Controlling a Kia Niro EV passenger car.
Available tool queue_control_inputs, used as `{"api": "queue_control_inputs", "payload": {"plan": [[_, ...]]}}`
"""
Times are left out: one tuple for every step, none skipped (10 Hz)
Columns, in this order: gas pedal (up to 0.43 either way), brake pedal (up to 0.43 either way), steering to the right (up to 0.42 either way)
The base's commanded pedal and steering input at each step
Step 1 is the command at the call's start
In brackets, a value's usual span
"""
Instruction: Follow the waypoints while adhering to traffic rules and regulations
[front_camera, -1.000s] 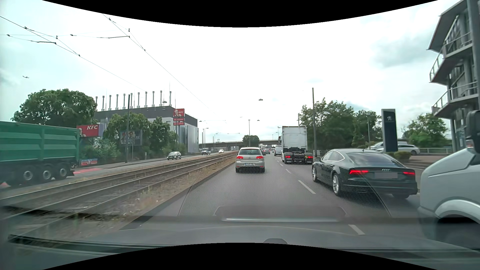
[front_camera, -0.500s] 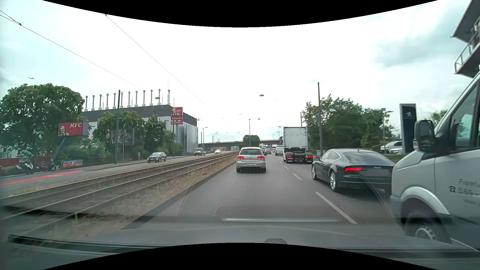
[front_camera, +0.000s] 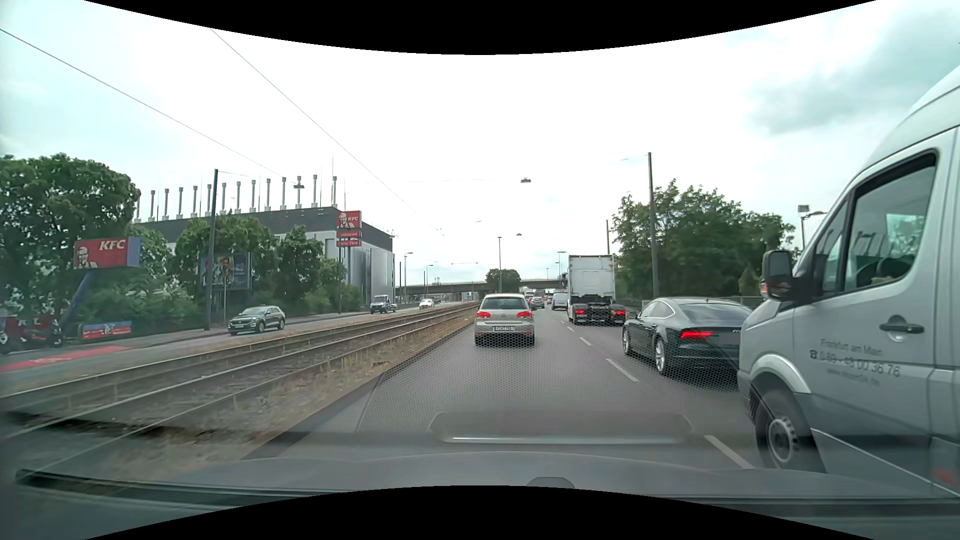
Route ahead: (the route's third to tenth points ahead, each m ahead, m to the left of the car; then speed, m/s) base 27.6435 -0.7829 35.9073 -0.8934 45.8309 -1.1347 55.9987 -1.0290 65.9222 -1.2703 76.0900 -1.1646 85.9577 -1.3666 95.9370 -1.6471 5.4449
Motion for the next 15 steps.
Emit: {"api": "queue_control_inputs", "payload": {"plan": [[0.000, 0.000, -0.009], [0.000, 0.000, -0.011], [0.000, 0.000, -0.012], [0.000, 0.000, -0.011], [0.000, 0.000, -0.011], [0.000, 0.000, -0.010], [0.000, 0.000, -0.010], [0.000, 0.000, -0.010], [0.000, 0.000, -0.010], [0.000, 0.000, -0.014], [0.000, 0.000, -0.017], [0.000, 0.000, -0.019], [0.000, 0.000, -0.019], [0.000, 0.000, -0.019], [0.000, 0.000, -0.013]]}}
